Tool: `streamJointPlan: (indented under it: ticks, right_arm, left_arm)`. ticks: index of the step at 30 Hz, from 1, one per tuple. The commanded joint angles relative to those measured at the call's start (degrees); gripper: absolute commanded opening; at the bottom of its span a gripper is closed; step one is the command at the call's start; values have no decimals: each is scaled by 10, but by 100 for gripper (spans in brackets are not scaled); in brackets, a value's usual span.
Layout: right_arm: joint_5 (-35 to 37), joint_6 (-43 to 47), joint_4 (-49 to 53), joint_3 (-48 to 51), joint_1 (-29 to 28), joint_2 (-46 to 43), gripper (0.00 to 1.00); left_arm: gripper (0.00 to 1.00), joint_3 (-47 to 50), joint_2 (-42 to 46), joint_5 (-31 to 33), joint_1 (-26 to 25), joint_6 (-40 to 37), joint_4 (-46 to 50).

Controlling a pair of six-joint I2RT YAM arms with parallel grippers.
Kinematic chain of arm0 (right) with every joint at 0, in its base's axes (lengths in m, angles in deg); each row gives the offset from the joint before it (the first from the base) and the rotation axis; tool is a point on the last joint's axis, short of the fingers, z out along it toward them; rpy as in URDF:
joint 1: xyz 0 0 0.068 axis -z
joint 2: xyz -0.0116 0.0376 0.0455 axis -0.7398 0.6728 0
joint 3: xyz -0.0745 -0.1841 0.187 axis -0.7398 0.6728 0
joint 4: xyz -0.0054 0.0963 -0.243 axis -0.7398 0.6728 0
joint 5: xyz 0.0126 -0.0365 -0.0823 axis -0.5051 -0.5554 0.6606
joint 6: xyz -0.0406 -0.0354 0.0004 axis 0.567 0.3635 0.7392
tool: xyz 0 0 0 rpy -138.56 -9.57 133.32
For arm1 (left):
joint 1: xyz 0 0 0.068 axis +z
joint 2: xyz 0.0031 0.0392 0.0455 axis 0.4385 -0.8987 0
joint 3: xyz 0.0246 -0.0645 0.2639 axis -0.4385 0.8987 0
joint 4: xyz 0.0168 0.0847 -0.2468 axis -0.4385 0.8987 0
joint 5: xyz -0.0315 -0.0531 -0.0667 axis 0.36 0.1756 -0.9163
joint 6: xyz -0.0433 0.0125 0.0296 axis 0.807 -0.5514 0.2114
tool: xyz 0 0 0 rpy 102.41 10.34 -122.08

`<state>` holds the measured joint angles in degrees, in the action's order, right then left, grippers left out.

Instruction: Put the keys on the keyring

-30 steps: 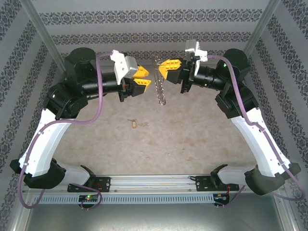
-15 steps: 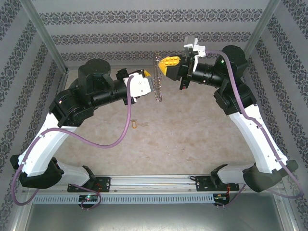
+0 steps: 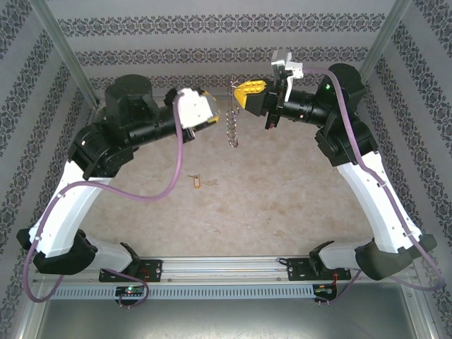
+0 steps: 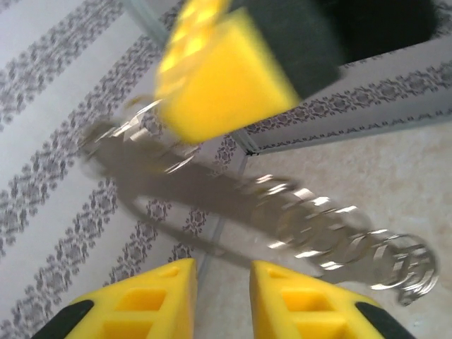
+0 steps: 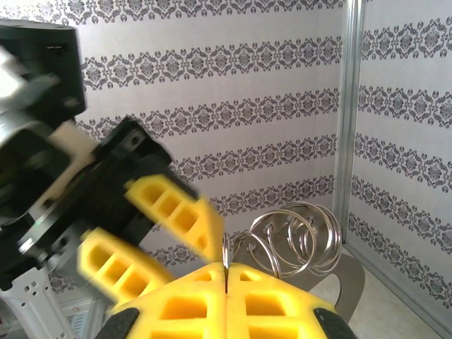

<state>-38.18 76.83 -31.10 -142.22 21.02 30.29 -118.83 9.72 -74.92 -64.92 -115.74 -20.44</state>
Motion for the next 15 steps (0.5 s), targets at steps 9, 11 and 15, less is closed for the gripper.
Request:
streamJointPlan:
  ticks: [9,11,15]
  right_arm:
    - [21,-59,-95,208,10,-69,0]
    - [40,-62,-112,260,0,-82,0]
    - [66,-75,-144,353,-14,-90,0]
  left_arm:
    - [29,108,56,-12,12,158,-34]
    - [29,134,65,-11,12,172,-43]
    - [29,168,73,-6,12,191,-49]
